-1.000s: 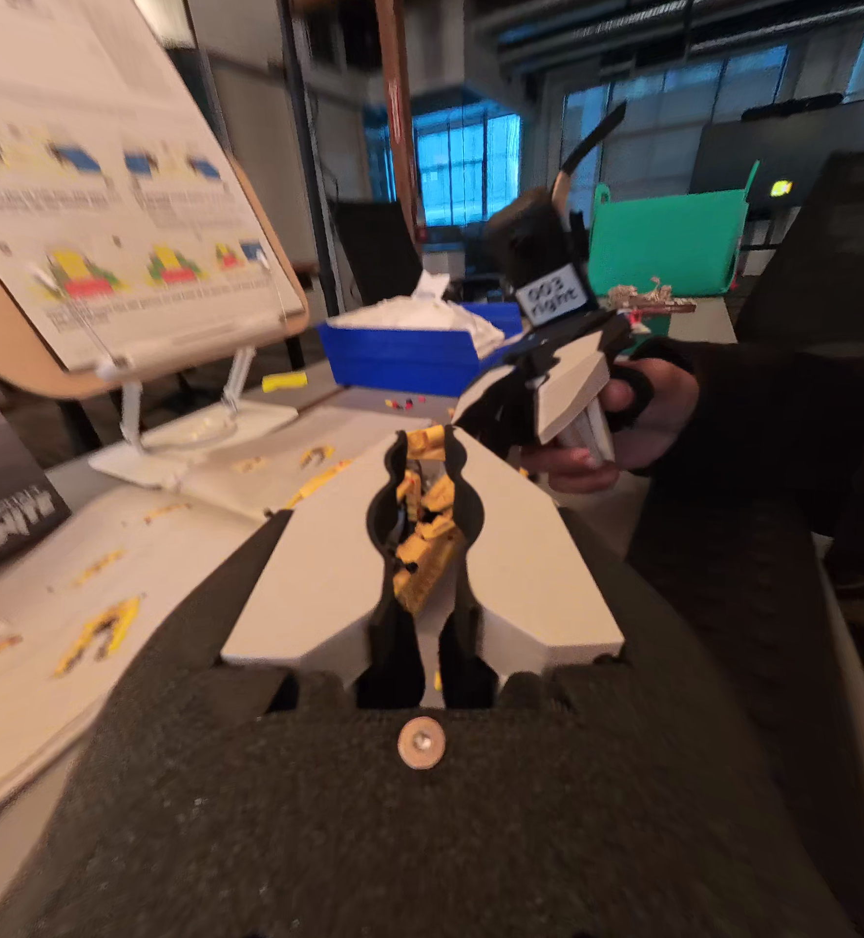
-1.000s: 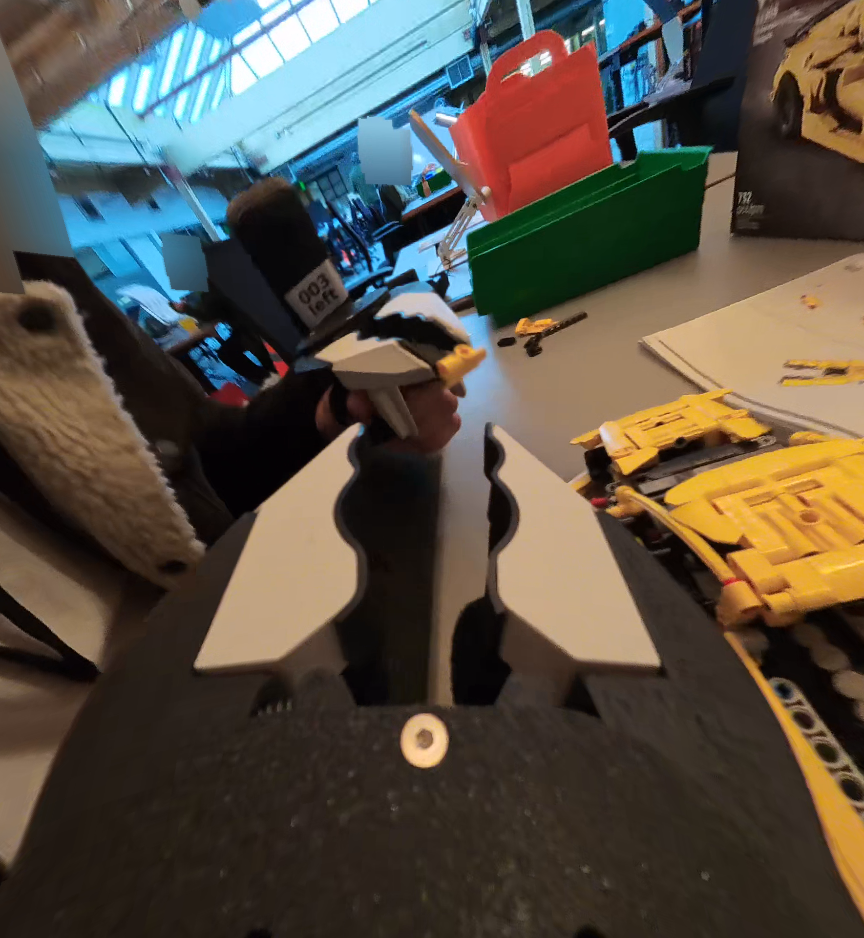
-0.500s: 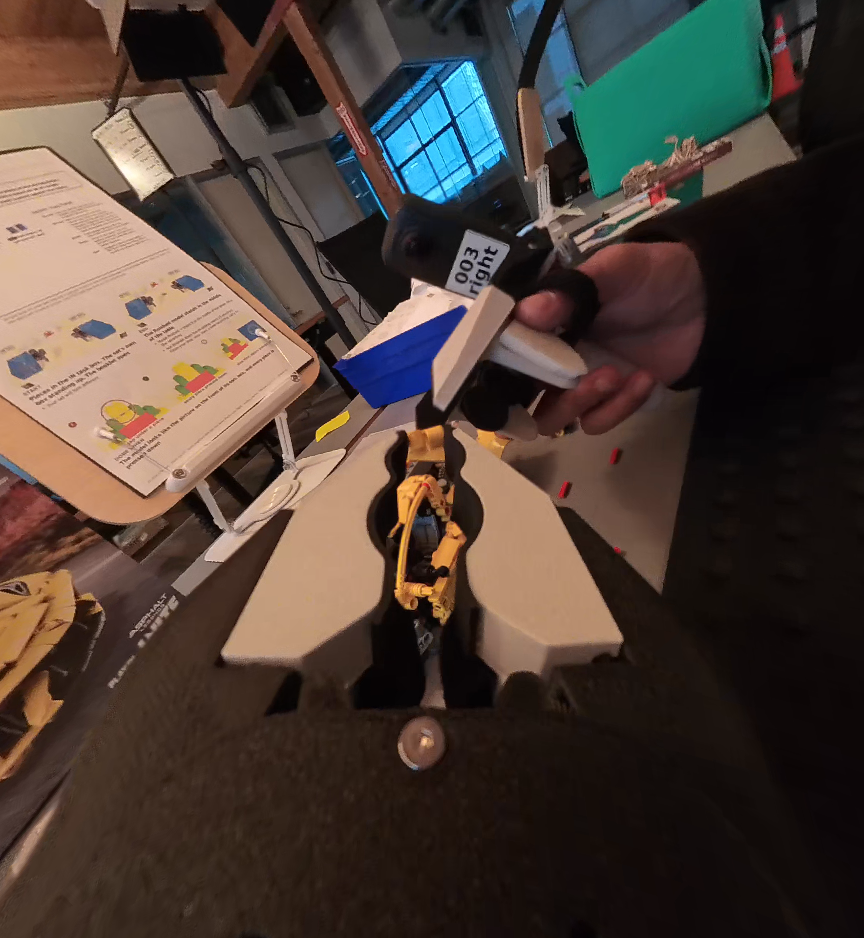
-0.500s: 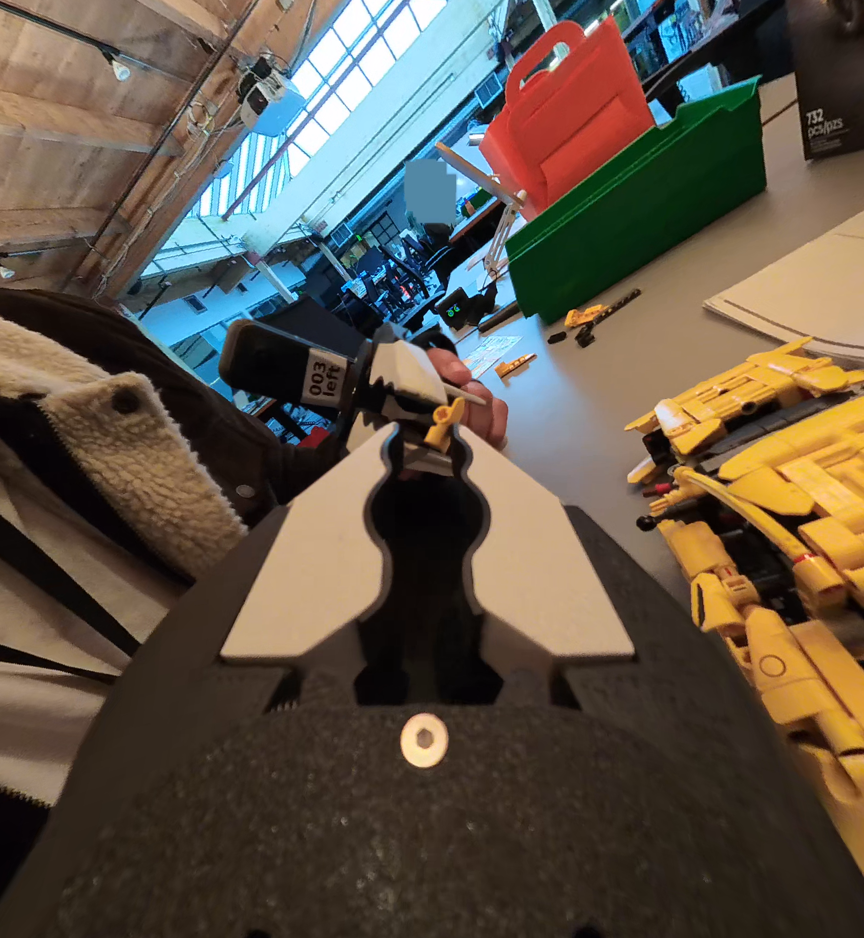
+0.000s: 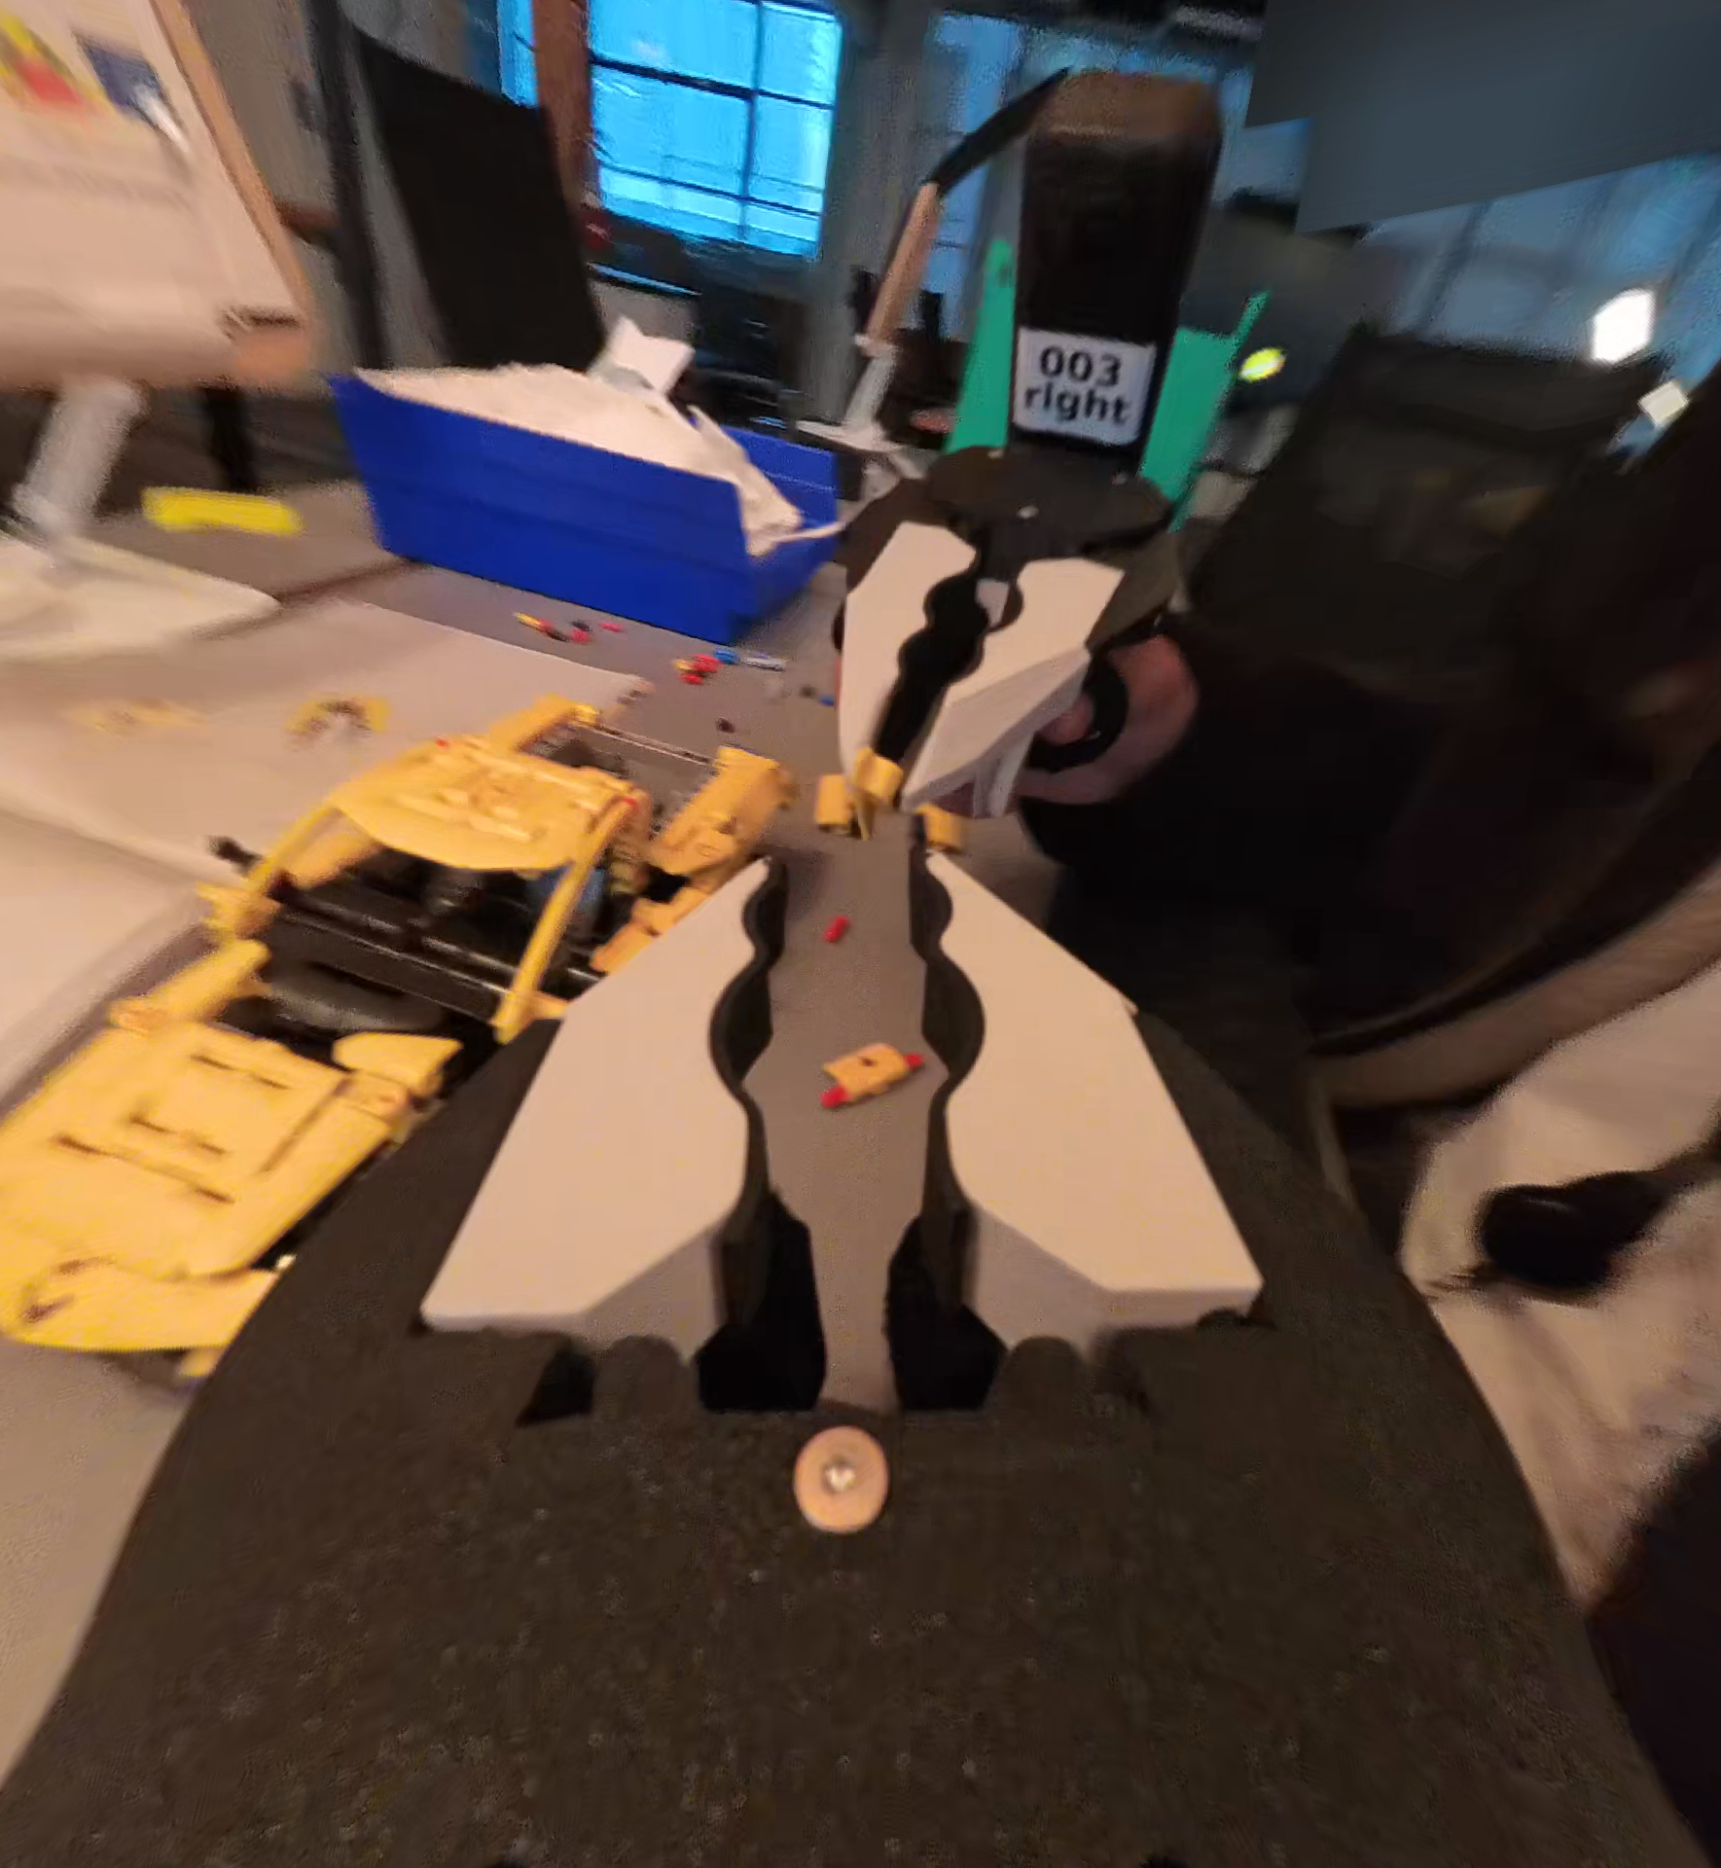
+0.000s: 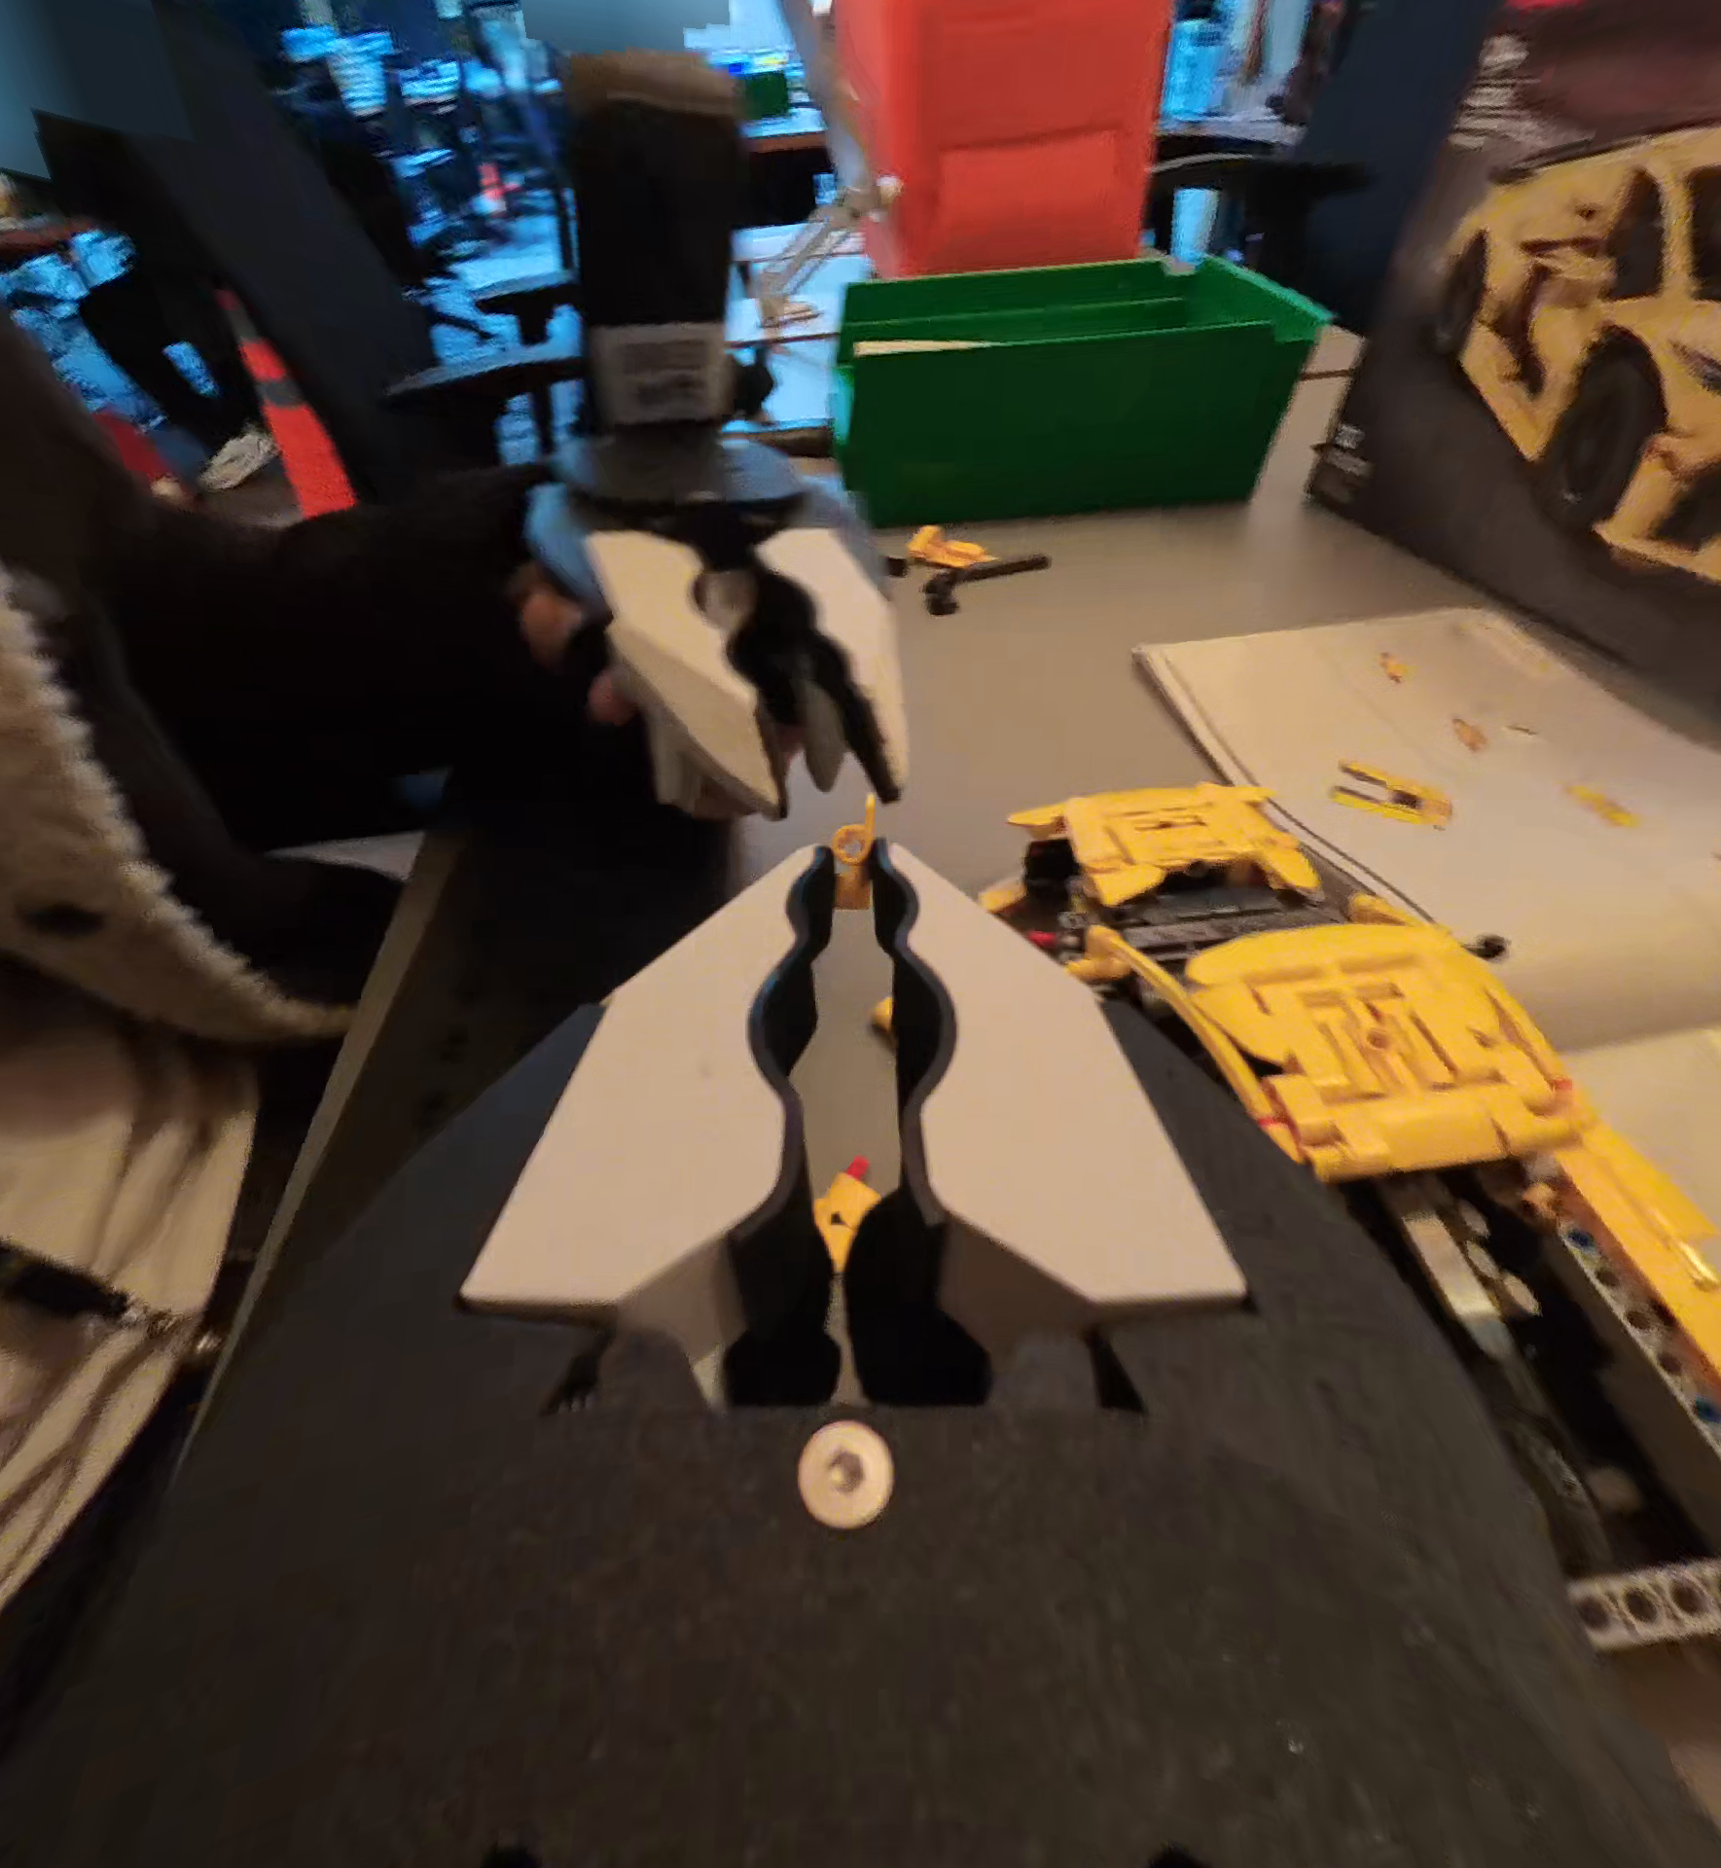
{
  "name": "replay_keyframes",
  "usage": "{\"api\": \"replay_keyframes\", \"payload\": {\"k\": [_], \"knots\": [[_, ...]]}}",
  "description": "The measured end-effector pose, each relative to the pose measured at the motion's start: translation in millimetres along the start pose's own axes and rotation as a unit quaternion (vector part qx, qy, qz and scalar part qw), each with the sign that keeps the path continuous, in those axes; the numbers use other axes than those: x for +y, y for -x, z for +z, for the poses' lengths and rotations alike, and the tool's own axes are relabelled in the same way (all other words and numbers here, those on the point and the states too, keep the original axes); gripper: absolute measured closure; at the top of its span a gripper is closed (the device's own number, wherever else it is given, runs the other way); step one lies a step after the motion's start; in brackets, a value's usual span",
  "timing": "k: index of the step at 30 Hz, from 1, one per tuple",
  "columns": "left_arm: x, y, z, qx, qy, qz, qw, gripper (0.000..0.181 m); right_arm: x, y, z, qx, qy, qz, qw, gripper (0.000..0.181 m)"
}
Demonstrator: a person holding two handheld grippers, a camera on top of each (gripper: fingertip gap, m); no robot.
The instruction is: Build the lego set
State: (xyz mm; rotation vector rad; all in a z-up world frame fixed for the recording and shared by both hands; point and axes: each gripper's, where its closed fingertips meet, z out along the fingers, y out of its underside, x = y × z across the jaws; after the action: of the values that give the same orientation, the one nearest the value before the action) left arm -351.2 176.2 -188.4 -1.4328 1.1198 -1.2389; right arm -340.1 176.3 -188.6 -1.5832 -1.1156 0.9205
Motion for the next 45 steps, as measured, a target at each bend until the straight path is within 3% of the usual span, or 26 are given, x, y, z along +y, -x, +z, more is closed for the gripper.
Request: {"api": "replay_keyframes", "payload": {"k": [2, 5, 18, 20, 23, 27, 31, 36, 40, 45], "knots": [[-1.1, -7.6, -4.6, 0.052, -0.003, -0.049, 0.997, 0.158, 3.1, 13.5, 2.6, -0.045, 0.007, 0.015, 0.999, 0.174], [-2.0, -15.0, -6.8, 0.078, -0.006, -0.058, 0.995, 0.162, 4.4, 26.3, 6.2, -0.088, 0.016, 0.047, 0.995, 0.174], [7.7, -33.3, -3.2, 0.124, 0.027, -0.045, 0.991, 0.18, 12.8, 38.6, 13.4, -0.118, 0.04, 0.053, 0.991, 0.174], [4.4, -25.6, -2.9, 0.103, 0.017, -0.052, 0.993, 0.181, 8.3, 29.7, 13.5, -0.088, 0.022, 0.04, 0.995, 0.172], [-13.2, -1.9, -7.0, 0.047, -0.043, -0.098, 0.993, 0.181, -2.6, 13.0, 12.3, -0.011, -0.016, -0.042, 0.999, 0.149], [-31.7, 18.9, -12.0, 0.014, -0.134, -0.203, 0.97, 0.181, -19.0, 0.0, 8.0, 0.093, -0.038, -0.134, 0.986, 0.151], [-32.4, 16.4, -6.9, 0.053, -0.168, -0.292, 0.94, 0.181, -36.0, -6.0, -7.6, 0.177, -0.091, -0.2, 0.959, 0.161], [-31.5, 7.5, -2.2, 0.103, -0.165, -0.337, 0.921, 0.181, -22.7, 1.4, 3.4, 0.149, -0.058, -0.206, 0.965, 0.151], [-29.0, 3.0, 0.9, 0.114, -0.152, -0.337, 0.922, 0.181, -25.2, 2.4, 0.7, 0.158, -0.064, -0.223, 0.96, 0.167], [-28.9, 3.2, 0.7, 0.119, -0.152, -0.346, 0.918, 0.181, -23.0, 2.5, 0.8, 0.151, -0.061, -0.221, 0.962, 0.164]]}}
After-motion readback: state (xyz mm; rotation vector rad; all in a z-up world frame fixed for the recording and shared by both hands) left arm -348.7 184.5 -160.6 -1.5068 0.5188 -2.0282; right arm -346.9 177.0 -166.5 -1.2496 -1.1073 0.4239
